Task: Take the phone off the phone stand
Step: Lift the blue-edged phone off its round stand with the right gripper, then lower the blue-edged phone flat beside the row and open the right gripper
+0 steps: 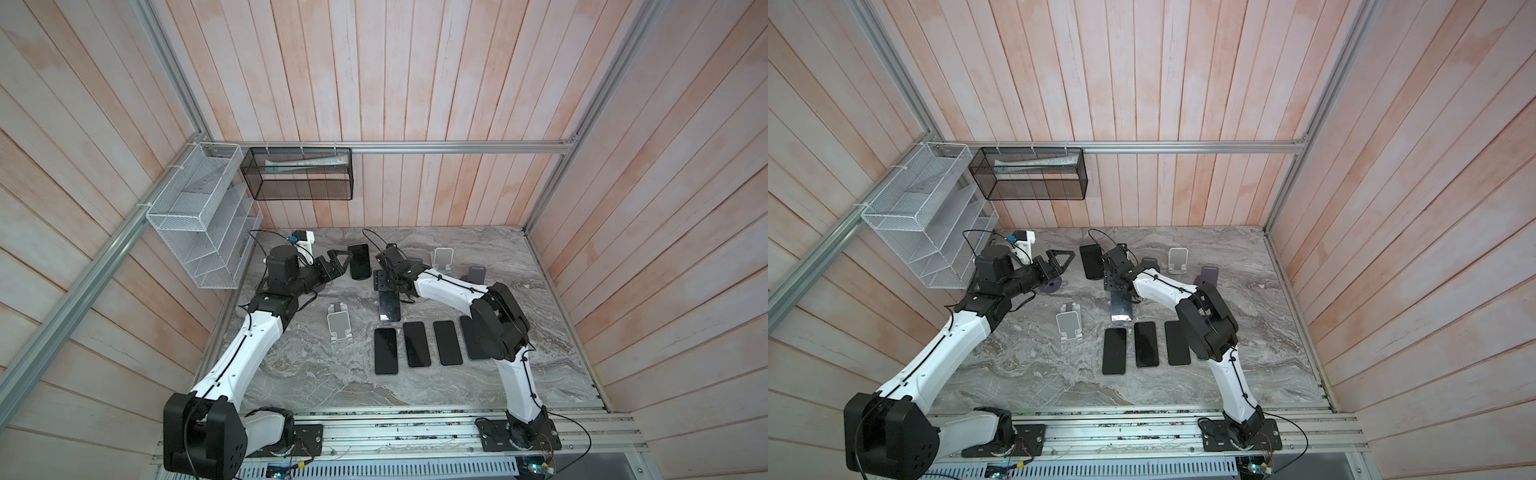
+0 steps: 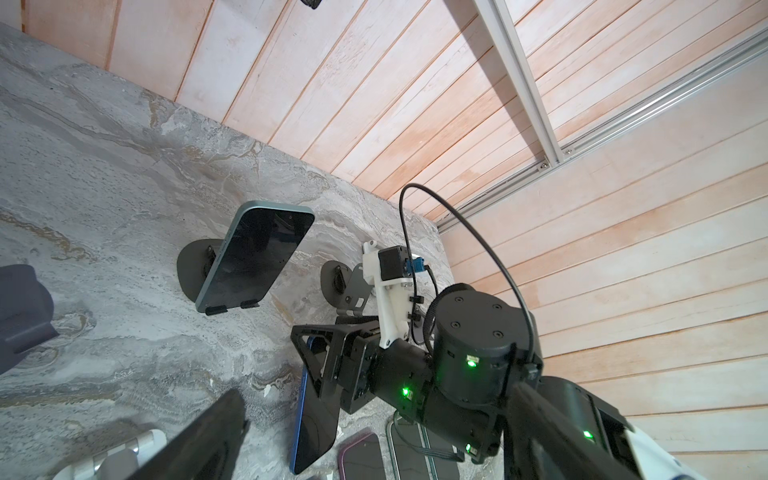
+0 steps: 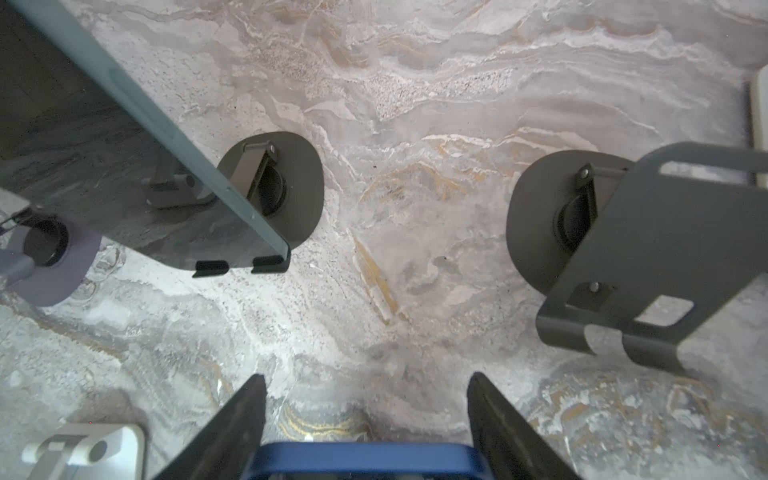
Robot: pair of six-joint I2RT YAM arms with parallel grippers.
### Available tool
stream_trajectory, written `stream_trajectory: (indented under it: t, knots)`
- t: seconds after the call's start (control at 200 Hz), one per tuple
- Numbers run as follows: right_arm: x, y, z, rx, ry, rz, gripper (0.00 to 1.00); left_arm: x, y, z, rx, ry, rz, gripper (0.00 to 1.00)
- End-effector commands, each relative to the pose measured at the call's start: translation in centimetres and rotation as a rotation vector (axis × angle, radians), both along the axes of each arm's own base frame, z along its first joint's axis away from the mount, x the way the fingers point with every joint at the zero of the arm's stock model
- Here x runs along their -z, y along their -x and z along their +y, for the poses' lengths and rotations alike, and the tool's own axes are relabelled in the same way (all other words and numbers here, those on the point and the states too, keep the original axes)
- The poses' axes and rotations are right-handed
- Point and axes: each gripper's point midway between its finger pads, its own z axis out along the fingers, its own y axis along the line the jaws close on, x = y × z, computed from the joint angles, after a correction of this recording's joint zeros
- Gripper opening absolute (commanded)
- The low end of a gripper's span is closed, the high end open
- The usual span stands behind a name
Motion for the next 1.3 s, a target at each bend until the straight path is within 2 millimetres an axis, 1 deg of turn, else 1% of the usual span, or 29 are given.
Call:
stream_trajectory:
  t: [0.0, 0.08, 0.13, 0.265, 0.425, 0.535, 0.59, 0.725, 0.83, 1.03, 1.145, 1.295]
  knots:
    - [0.6, -1.1, 0.2, 0.066, -0.007, -0.013, 0.62, 0.7, -0.2, 0.0, 0.006, -0.011, 0.006, 1.0]
    - [1.5, -1.4, 0.4, 0.088, -0.009, -0.002, 0.62, 0.5, -0.1, 0.1, -0.003, -0.014, 0.0, 1.0]
    - [1.6, -1.7, 0.5, 0.104, -0.017, -0.002, 0.61, 0.5, -0.1, 0.1, -0.003, -0.013, -0.001, 1.0]
    - [2.0, -2.2, 1.1, 0.127, -0.046, 0.01, 0.62, 0.4, 0.1, -0.3, 0.018, 0.002, 0.002, 1.0]
    - [3.4, -2.3, 1.3, 0.14, -0.029, 0.038, 0.61, 0.3, 0.4, -1.3, 0.06, 0.013, 0.011, 1.0]
    - [4.0, -2.4, 1.3, 0.151, -0.029, 0.044, 0.62, 0.4, 0.4, -1.2, 0.055, 0.011, 0.01, 1.0]
    - [4.3, -2.3, 1.4, 0.141, -0.023, 0.047, 0.62, 0.3, 0.4, -1.2, 0.054, 0.011, 0.009, 1.0]
    - [5.5, -1.7, 1.2, 0.122, 0.005, 0.072, 0.62, 0.3, 0.4, -1.2, 0.053, 0.01, 0.007, 1.0]
    - [6.1, -1.3, 0.9, 0.121, 0.012, 0.085, 0.62, 0.3, 0.4, -1.2, 0.054, 0.01, 0.009, 1.0]
    - [6.7, -1.0, 1.2, 0.094, 0.015, 0.106, 0.66, 0.5, 0.3, -1.2, 0.054, 0.012, 0.015, 1.0]
    - [7.4, -0.8, 0.9, 0.103, 0.033, 0.118, 0.67, 0.6, 0.2, -1.1, 0.049, 0.009, 0.021, 1.0]
    - [7.6, -0.7, 0.5, 0.12, 0.056, 0.115, 0.68, 0.9, 0.1, -1.0, 0.038, 0.001, 0.027, 1.0]
